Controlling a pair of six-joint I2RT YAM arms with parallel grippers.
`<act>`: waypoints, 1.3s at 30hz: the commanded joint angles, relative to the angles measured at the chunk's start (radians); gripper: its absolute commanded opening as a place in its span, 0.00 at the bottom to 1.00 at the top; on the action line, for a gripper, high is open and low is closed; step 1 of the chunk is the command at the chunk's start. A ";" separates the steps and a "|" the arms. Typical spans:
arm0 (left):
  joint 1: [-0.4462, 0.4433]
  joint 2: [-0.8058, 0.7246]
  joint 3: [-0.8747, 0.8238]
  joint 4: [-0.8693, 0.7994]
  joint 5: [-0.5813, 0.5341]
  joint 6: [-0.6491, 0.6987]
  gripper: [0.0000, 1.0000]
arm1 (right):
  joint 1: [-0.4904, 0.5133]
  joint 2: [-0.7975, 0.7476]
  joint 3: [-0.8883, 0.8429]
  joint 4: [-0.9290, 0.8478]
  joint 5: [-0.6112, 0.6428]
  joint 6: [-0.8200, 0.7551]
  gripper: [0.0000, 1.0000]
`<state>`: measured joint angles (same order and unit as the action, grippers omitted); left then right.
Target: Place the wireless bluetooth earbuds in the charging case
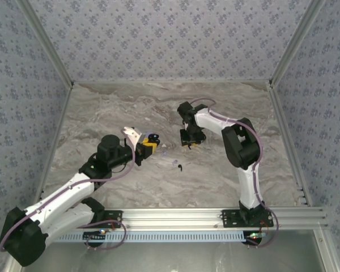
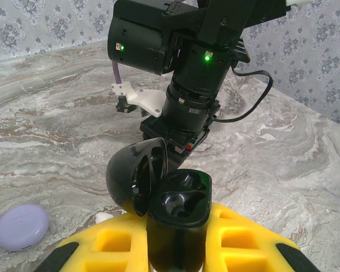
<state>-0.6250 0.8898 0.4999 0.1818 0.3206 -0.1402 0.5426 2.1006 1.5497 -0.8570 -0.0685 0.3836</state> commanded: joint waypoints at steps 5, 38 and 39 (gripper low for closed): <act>-0.010 -0.023 0.012 0.013 -0.008 0.008 0.16 | -0.014 0.067 0.015 -0.009 -0.007 -0.009 0.30; -0.034 0.236 -0.010 0.257 -0.091 -0.186 0.16 | -0.105 -0.284 -0.407 0.492 -0.204 0.054 0.23; -0.038 0.255 -0.012 0.280 -0.101 -0.198 0.15 | -0.108 -0.296 -0.421 0.511 -0.212 0.058 0.23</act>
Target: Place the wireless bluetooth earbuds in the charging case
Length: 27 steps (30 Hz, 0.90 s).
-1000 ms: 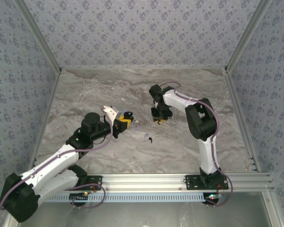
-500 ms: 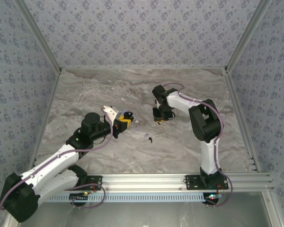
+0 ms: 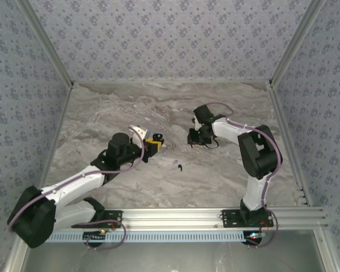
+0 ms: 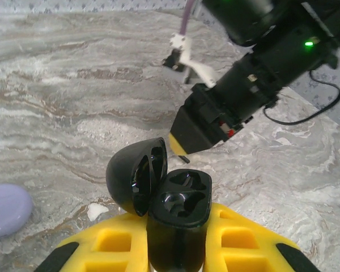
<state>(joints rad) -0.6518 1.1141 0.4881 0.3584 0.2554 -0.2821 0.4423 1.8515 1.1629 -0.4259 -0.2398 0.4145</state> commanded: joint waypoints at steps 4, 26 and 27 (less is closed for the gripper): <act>-0.032 0.100 -0.005 0.177 -0.073 -0.085 0.16 | -0.013 -0.085 -0.082 0.144 -0.068 0.038 0.23; -0.064 0.409 -0.003 0.515 -0.125 -0.145 0.16 | -0.036 -0.277 -0.209 0.298 -0.147 0.064 0.22; -0.064 0.418 -0.003 0.529 -0.121 -0.143 0.16 | -0.036 -0.285 -0.208 0.296 -0.150 0.064 0.22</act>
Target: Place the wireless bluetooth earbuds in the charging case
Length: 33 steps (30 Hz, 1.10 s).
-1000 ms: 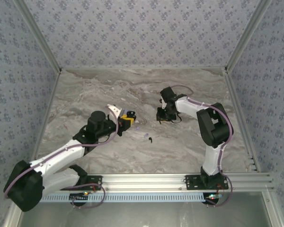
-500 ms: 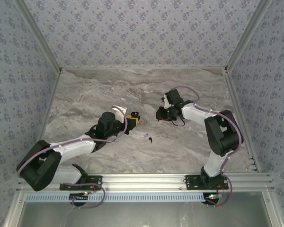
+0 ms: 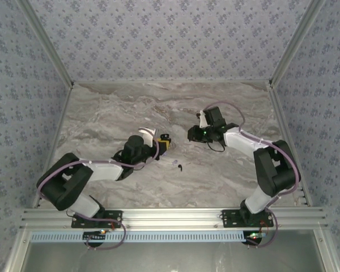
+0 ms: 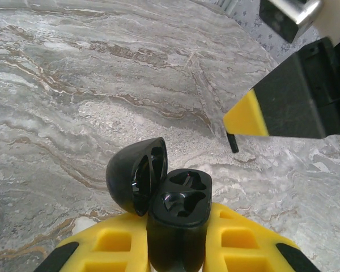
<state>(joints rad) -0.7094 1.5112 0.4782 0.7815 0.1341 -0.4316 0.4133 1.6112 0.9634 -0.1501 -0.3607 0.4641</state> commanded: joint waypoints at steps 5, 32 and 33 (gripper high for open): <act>-0.006 0.072 0.002 0.200 0.027 0.026 0.15 | -0.008 -0.100 -0.012 0.030 -0.058 0.021 0.22; -0.048 0.161 0.078 0.393 0.105 0.016 0.15 | 0.041 -0.253 0.000 0.126 -0.181 0.035 0.22; -0.050 0.161 0.081 0.392 0.105 0.012 0.14 | 0.045 -0.254 0.001 0.126 -0.182 0.035 0.23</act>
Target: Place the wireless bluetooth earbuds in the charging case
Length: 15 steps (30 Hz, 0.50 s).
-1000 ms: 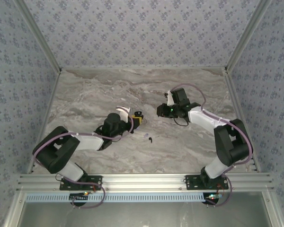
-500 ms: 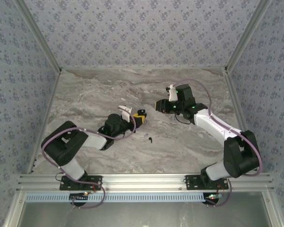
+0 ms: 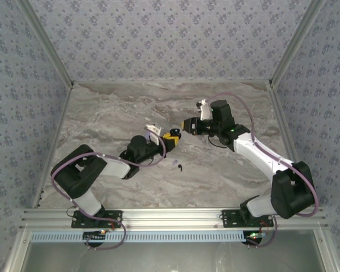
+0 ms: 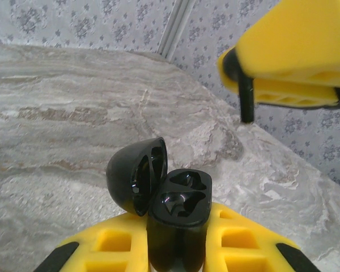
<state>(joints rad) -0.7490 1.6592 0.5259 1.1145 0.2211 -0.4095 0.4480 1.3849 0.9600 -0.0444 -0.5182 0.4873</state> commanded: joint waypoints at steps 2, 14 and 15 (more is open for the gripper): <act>-0.016 0.013 0.045 0.052 0.018 -0.012 0.15 | 0.016 -0.030 0.008 0.020 -0.025 0.009 0.23; -0.022 0.011 0.057 0.045 0.011 -0.015 0.15 | 0.036 -0.040 0.019 0.013 -0.026 0.002 0.23; -0.022 0.010 0.057 0.045 0.012 -0.015 0.15 | 0.037 -0.039 0.019 0.013 -0.025 0.000 0.23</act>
<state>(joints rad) -0.7662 1.6592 0.5606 1.1191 0.2207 -0.4129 0.4763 1.3701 0.9600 -0.0437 -0.5251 0.4870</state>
